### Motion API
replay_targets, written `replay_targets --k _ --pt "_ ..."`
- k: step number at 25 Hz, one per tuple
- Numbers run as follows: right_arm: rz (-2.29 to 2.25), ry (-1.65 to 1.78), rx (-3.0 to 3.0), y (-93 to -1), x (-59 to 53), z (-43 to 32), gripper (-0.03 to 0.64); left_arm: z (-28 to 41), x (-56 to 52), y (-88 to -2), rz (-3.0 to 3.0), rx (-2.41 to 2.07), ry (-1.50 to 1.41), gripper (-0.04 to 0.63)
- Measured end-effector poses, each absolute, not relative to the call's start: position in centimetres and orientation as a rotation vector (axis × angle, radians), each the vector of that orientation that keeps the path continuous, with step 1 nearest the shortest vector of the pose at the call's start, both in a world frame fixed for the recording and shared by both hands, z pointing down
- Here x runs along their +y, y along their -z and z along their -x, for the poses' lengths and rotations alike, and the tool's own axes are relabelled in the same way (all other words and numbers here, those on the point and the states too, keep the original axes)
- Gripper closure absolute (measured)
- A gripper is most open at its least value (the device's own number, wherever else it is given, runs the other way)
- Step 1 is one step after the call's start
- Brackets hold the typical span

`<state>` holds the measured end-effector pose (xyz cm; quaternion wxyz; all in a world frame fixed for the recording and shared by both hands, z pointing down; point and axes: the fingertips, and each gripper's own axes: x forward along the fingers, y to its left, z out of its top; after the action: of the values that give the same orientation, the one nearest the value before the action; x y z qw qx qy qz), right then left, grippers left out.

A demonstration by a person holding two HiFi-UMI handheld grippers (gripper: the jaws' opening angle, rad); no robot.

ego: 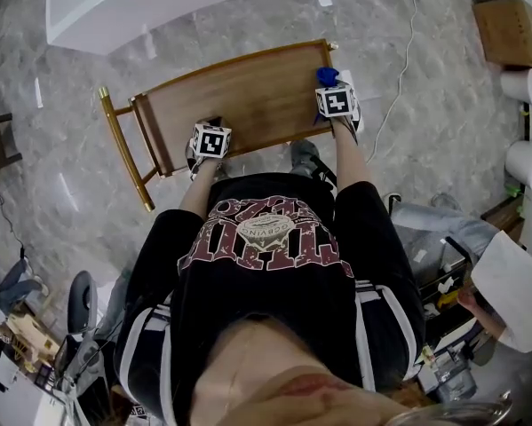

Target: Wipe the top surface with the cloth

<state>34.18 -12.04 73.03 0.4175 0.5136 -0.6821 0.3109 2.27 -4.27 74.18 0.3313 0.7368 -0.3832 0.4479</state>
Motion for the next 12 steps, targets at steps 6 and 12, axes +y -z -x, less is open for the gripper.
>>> replay_targets --k 6,12 --pt "-1.329 -0.824 -1.727 -73.2 -11.7 -32.9 0.56 -1.9 -4.1 -74.0 -1.927 -1.013 -1.126 0.549" --pt "-1.301 -0.825 -1.75 -73.5 -11.5 -30.6 0.56 -1.8 -2.8 -74.2 -1.94 -1.003 -1.143 0.549"
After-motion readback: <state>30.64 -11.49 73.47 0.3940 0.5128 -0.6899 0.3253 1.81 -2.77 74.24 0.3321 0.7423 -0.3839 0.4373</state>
